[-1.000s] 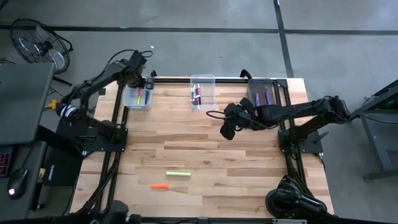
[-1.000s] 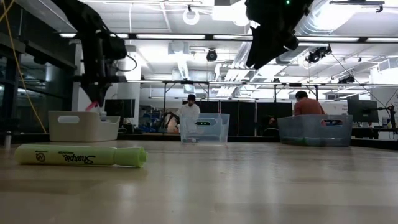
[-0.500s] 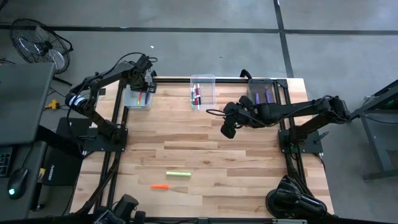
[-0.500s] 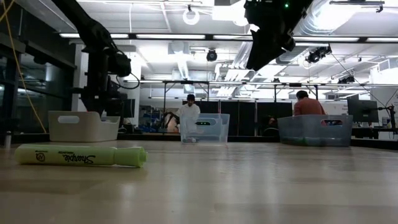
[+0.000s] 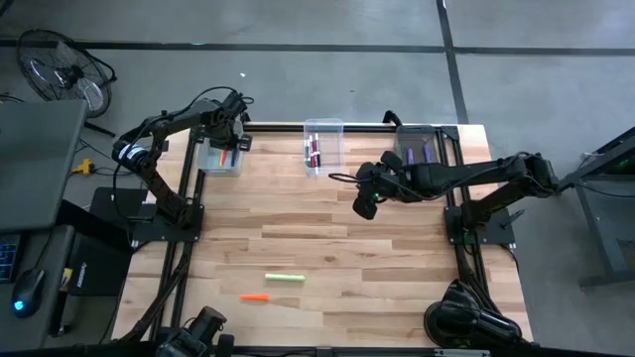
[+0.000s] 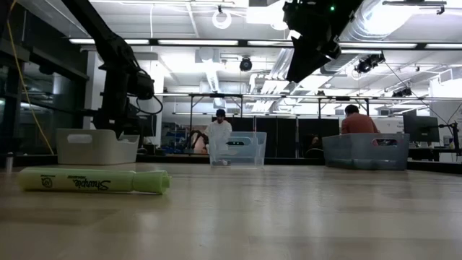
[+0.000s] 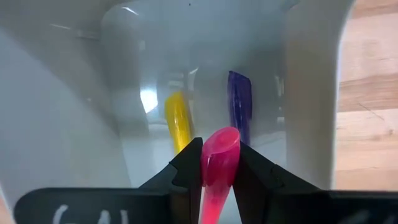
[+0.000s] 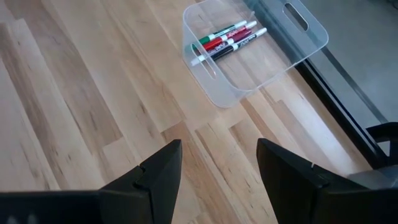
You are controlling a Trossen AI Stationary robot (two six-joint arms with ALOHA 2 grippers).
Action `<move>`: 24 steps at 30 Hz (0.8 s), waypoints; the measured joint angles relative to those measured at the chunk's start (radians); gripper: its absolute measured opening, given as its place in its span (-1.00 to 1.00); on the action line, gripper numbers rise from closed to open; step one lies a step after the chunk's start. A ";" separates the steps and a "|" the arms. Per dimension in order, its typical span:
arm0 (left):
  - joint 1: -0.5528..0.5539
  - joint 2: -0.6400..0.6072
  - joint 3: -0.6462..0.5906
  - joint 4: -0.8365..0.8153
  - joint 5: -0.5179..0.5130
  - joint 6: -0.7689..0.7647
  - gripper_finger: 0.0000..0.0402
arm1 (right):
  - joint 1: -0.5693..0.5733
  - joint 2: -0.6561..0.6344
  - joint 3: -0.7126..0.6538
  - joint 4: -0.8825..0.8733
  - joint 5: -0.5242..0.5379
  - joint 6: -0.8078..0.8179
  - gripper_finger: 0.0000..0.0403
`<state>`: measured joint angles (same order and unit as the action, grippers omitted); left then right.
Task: Pick & Place Markers
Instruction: Put the pink pen into the gray bin
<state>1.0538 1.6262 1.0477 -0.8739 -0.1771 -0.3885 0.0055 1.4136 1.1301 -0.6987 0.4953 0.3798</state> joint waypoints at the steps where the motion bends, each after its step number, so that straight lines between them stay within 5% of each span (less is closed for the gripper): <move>1: 0.000 0.001 0.000 0.000 -0.001 0.000 -0.65 | -0.001 0.000 0.000 0.000 0.000 0.000 -0.02; 24: 0.000 0.001 0.000 -0.008 0.025 0.042 -0.63 | -0.001 0.000 0.000 0.000 -0.029 -0.004 -0.02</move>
<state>1.0538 1.6272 1.0477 -0.8822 -0.1521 -0.3466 0.0044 1.4136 1.1301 -0.6987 0.4660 0.3759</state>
